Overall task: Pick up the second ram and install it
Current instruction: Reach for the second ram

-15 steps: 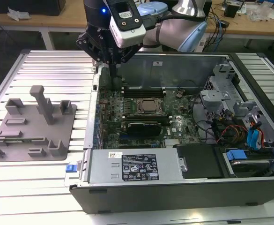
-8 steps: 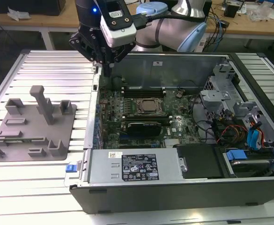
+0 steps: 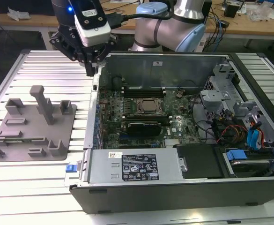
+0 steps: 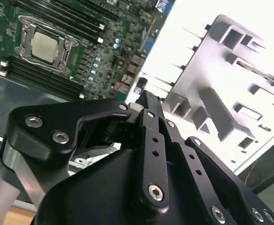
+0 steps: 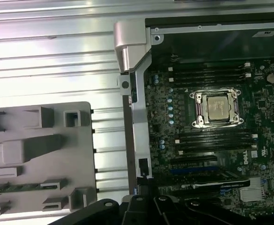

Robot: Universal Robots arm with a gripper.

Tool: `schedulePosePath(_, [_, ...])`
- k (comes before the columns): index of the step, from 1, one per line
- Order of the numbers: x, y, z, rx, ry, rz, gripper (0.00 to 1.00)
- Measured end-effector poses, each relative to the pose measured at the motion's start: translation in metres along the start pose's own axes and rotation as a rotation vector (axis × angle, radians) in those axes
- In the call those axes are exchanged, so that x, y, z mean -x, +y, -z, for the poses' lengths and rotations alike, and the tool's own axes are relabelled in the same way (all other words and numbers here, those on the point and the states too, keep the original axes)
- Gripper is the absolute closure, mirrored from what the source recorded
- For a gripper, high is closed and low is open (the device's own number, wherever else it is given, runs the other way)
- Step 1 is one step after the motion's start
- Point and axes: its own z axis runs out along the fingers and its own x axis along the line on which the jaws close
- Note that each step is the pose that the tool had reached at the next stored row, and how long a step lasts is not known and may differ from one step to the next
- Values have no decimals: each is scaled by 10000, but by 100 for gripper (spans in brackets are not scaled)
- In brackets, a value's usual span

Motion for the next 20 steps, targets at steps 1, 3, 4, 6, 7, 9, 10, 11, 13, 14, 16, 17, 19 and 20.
schedulePosePath(1, [-31,-2,1,0,0,-1,92])
schedulePosePath(3, [-89,-6,2,-1,0,0,92])
schedulePosePath(4, [-105,-7,2,0,0,0,92])
schedulePosePath(6, [-172,-12,4,0,0,0,92])
schedulePosePath(7, [-190,-13,4,0,1,0,92])
schedulePosePath(9, [-239,-17,5,0,1,-1,92])
schedulePosePath(10, [-278,-19,6,0,1,0,92])
schedulePosePath(11, [-307,-22,7,0,0,0,92])
schedulePosePath(13, [-358,-25,7,0,0,0,92])
schedulePosePath(14, [-390,-27,8,0,0,-1,92])
schedulePosePath(16, [-476,-33,10,-1,1,-1,92])
schedulePosePath(17, [-510,-36,8,0,0,0,92])
schedulePosePath(19, [-543,-39,2,0,0,0,92])
schedulePosePath(20, [-577,-41,-8,0,0,0,92])
